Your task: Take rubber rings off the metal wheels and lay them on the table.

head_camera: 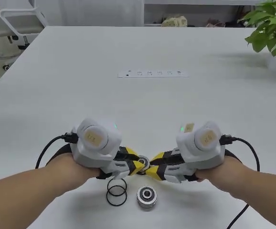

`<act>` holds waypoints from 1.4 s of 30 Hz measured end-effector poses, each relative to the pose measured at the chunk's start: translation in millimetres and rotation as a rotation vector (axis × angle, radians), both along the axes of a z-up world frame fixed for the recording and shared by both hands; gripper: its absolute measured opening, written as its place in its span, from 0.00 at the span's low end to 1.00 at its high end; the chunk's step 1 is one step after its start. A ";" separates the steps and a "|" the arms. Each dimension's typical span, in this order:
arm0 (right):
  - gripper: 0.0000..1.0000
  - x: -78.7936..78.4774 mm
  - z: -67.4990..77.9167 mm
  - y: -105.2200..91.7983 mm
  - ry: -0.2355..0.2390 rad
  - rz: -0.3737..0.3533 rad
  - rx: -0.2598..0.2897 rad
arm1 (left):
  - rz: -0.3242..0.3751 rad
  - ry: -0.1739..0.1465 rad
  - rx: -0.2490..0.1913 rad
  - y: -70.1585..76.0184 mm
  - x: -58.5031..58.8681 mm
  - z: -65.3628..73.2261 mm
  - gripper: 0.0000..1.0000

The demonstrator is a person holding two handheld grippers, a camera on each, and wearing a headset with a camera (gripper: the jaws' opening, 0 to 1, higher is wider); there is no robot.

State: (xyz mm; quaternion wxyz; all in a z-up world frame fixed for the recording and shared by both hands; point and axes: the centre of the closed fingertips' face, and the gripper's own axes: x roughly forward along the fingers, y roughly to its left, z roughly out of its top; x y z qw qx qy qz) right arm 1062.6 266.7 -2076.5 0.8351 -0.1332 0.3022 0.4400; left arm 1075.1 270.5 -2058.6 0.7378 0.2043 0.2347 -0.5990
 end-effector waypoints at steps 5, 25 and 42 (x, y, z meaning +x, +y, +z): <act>0.06 0.1 -0.7 -1.9 0.006 -0.007 0.002 | 0.002 -0.001 0.001 -0.2 0.0 0.0 0.08; 0.00 2.4 -0.3 -5.5 0.084 -0.087 0.062 | 0.011 -0.012 0.003 -0.2 0.1 0.0 0.08; 0.00 1.3 2.4 -7.6 0.164 -0.159 0.134 | 0.012 -0.017 0.001 -0.1 -0.5 0.2 0.08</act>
